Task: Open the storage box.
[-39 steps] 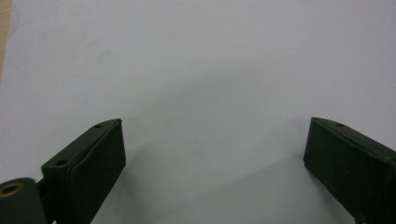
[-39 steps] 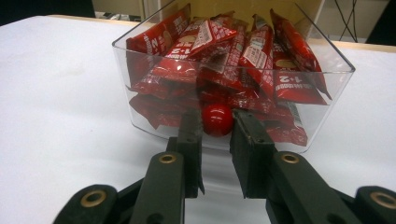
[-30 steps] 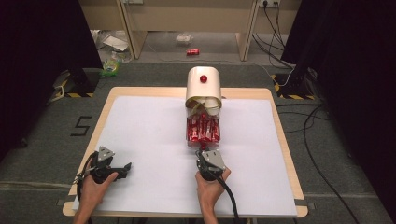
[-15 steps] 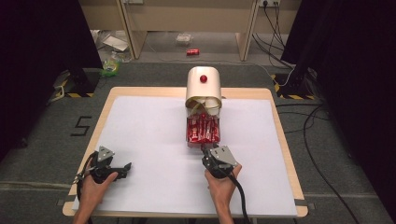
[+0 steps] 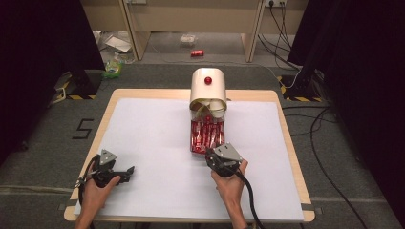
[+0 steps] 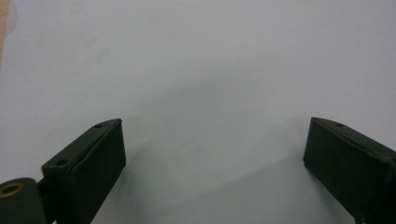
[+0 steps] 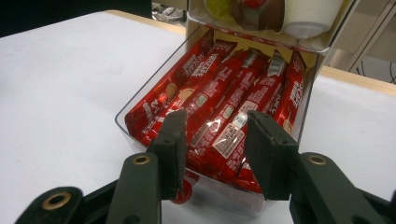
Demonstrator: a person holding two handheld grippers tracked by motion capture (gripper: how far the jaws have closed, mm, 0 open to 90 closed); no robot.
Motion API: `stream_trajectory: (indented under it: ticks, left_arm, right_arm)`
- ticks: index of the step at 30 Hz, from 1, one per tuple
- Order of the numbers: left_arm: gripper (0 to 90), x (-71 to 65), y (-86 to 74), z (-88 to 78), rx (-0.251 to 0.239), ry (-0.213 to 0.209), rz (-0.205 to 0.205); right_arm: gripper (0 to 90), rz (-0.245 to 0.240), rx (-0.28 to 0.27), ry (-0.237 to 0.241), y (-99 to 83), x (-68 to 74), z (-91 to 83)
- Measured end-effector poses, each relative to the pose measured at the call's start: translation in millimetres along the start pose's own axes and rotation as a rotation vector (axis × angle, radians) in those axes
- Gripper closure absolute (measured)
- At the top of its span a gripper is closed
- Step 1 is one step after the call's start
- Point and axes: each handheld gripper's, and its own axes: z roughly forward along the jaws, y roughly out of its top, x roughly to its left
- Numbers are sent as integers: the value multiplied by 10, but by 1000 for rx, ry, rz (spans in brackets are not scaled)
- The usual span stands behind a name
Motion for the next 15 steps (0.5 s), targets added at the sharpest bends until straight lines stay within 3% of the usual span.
stream_trajectory:
  ticks: [7, 15]
  left_arm:
    - [49, 3, 0, 1, 1, -2, -2]
    - [46, 4, 1, 3, 2, -2, -4]
  right_arm:
    - [580, 30, 2, 9, 24, -26, 26]
    - [570, 32, 4, 10, 82, -51, 68]
